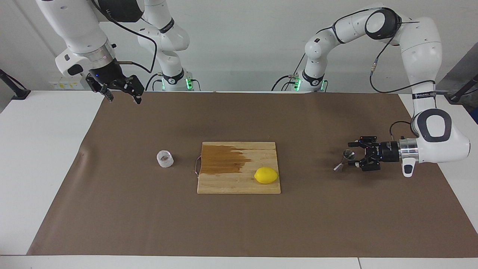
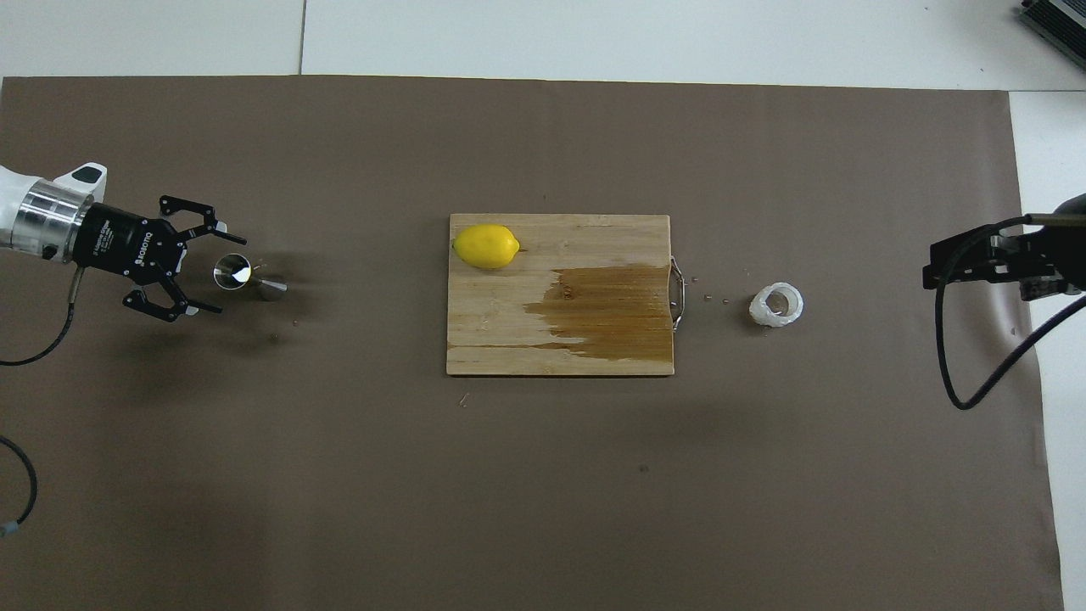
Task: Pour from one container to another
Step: 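Reach the open left gripper toward the small silver cup, then close the left gripper around the silver cup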
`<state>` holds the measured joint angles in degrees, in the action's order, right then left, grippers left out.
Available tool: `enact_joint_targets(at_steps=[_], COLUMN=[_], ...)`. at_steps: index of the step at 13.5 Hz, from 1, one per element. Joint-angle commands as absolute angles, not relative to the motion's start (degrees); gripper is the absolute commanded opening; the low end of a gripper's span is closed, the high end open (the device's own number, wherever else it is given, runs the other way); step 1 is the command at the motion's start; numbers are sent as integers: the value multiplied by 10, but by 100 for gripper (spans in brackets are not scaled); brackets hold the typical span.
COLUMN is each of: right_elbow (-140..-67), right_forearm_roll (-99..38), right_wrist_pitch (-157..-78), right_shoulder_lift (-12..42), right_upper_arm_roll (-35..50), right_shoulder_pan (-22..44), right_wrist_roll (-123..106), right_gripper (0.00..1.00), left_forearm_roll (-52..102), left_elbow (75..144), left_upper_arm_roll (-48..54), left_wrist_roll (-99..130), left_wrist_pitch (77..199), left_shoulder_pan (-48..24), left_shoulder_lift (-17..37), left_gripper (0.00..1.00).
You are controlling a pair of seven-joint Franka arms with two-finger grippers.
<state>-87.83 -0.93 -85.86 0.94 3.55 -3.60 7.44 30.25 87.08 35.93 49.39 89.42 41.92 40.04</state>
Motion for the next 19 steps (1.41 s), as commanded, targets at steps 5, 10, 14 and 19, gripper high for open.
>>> enact_joint_targets(at_steps=[5,10,14,19], right_elbow=[-882,-882,-882,-882], right_forearm_roll=[-12,-12,-12,-12], right_wrist_pitch=[-856,-856,-856,-856], right_shoulder_lift=[4,4,4,4], right_upper_arm_roll=[40,40,40,40], right_shoulder_pan=[-43,-43,-43,-43], right_wrist_roll=[74,74,74,74], right_gripper=[100,100,100,100], left_forearm_roll=[294,294,294,297], left_elbow=[889,889,889,889], left_upper_arm_roll=[372,372,372,373], left_wrist_roll=[524,530,540,548], left_wrist_pitch=[883,888,890,893], left_shoulder_pan=[433,433,433,432], left_shoulder_lift=[403,403,403,403], left_gripper=[90,72,72,65])
